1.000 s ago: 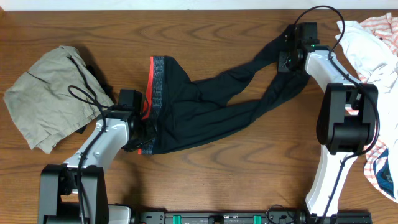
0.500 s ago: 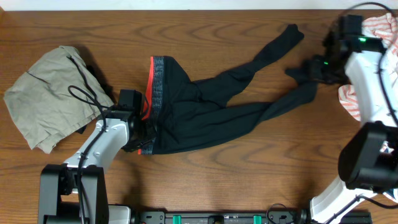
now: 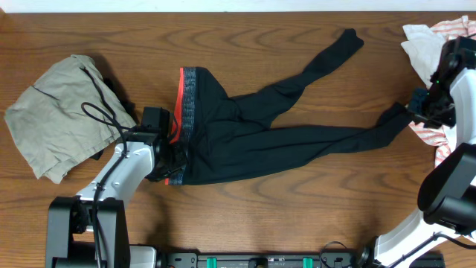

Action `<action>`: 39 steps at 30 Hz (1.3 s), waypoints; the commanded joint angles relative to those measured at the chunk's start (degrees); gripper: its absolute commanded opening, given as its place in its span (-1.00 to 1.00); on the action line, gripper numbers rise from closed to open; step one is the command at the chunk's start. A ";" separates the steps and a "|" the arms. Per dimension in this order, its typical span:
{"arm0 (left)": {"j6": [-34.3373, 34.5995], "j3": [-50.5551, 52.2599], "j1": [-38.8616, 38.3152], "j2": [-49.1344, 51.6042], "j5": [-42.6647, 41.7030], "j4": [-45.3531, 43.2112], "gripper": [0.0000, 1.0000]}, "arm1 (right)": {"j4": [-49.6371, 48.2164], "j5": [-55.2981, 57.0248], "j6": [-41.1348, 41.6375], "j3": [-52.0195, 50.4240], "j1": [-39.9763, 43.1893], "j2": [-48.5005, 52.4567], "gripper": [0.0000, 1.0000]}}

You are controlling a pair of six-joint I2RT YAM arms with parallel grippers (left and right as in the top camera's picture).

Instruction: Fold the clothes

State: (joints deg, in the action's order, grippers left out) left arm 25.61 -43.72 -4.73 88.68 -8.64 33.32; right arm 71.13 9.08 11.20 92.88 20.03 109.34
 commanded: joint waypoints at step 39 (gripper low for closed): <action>-0.52 0.48 -0.11 0.15 0.31 -1.57 -0.88 | -31.12 -21.90 0.00 -15.17 0.17 -1.05 -0.97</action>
State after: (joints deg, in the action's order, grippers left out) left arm 25.61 -43.72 -4.73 88.68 -8.64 31.97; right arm 40.42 -3.11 12.95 74.81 20.23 109.34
